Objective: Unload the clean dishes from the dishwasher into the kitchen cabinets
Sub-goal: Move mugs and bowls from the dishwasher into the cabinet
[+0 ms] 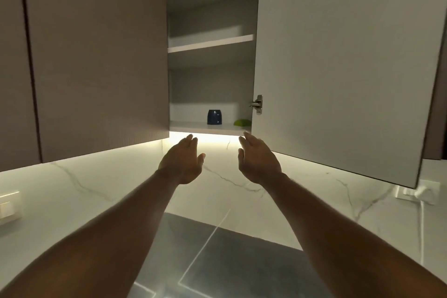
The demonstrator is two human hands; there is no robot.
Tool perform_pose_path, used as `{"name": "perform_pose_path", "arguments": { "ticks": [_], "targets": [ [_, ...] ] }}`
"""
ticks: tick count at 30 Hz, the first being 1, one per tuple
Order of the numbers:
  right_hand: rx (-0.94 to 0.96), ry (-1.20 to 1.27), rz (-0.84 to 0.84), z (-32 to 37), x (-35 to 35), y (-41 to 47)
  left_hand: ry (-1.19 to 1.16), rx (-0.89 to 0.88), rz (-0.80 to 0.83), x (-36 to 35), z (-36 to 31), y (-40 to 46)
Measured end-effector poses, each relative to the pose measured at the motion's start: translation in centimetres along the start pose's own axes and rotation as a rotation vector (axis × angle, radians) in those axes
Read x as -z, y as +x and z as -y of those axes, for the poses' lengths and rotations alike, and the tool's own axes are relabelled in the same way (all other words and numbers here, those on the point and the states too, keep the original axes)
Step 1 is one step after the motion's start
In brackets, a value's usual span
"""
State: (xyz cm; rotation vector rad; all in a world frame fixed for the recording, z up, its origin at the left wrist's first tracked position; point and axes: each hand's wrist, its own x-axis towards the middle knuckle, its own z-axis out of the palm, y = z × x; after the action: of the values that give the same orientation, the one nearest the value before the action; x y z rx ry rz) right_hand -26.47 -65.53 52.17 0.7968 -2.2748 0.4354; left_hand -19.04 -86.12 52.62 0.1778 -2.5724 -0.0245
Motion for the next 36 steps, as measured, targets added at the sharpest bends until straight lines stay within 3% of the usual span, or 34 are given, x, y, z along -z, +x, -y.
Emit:
{"name": "perform_pose_path", "arguments": {
  "ticks": [9, 14, 23, 27, 36],
  "targets": [
    [-0.139, -0.024, 0.011, 1.3, 1.5, -11.4, -0.131, -0.044, 0.166, -2.9, -2.6, -10.3],
    [-0.329, -0.098, 0.123, 1.2, 1.9, -20.0, -0.208, -0.097, 0.294, -6.3, -5.8, -17.2],
    [-0.449, -0.120, 0.188, 0.4, 2.6, -32.4, -0.425, -0.254, 0.327, -10.4, -10.6, -26.8],
    [-0.449, -0.112, 0.207, -0.7, 2.6, -37.0, -0.433, -0.321, 0.366, -11.9, -12.6, -30.8],
    [-0.667, -0.085, 0.357, -5.3, 4.9, -52.3, -0.422, -0.408, 0.557, -17.1, -21.6, -38.7]
  ]
}}
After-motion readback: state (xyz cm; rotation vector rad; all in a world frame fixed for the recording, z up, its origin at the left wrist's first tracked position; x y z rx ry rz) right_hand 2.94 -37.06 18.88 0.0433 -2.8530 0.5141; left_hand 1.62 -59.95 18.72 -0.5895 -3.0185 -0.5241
